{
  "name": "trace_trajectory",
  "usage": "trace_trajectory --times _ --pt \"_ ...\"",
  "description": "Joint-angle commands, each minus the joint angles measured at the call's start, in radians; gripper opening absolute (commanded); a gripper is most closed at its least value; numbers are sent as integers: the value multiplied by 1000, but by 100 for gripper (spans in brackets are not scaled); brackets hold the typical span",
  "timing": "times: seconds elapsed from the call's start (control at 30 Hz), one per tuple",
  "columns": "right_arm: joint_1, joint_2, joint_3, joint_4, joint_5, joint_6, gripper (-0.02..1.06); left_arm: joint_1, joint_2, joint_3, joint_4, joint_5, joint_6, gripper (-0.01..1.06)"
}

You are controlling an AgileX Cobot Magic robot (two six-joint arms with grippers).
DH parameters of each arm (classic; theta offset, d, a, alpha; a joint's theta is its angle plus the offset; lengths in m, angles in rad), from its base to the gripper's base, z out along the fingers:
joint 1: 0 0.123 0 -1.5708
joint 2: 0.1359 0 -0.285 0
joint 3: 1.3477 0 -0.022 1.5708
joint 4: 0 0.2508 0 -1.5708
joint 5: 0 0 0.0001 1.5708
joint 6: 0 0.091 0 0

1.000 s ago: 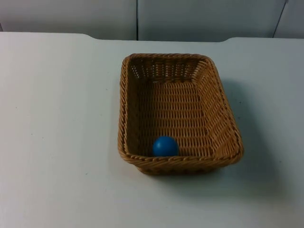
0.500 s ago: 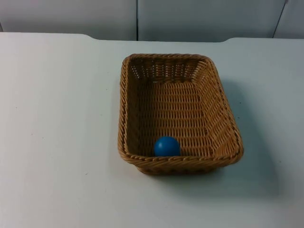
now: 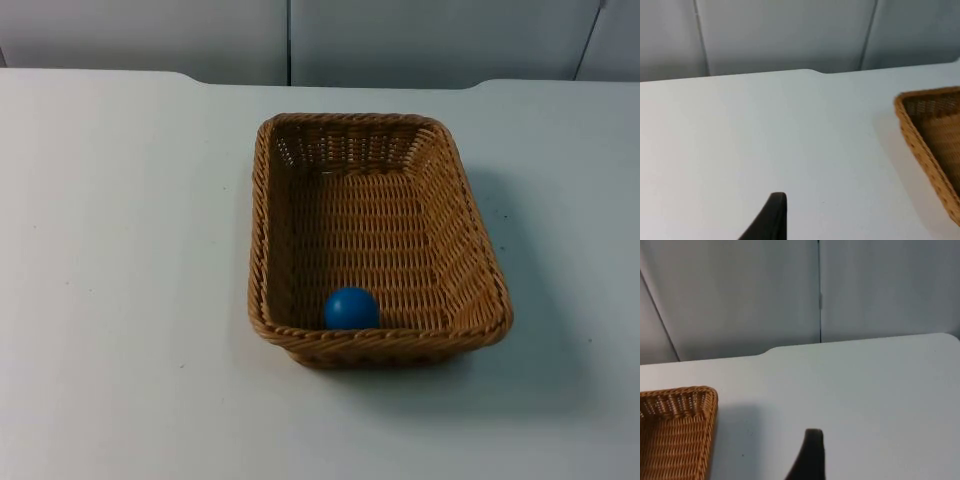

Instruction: Pick up the basket with the left hand and place the ball into the basket with the right hand.

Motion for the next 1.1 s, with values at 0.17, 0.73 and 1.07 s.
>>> trace_trajectory --times 0.17,0.73,1.07 --pt "-4 -154 117 168 61 -167 75 -7 -186 27 -119 165 124 101" --pt "37 -268 250 252 76 -218 75 -55 -197 66 -146 205 177 101" --pt "39 -335 315 280 128 -252 75 -55 -199 105 -154 201 193 101"
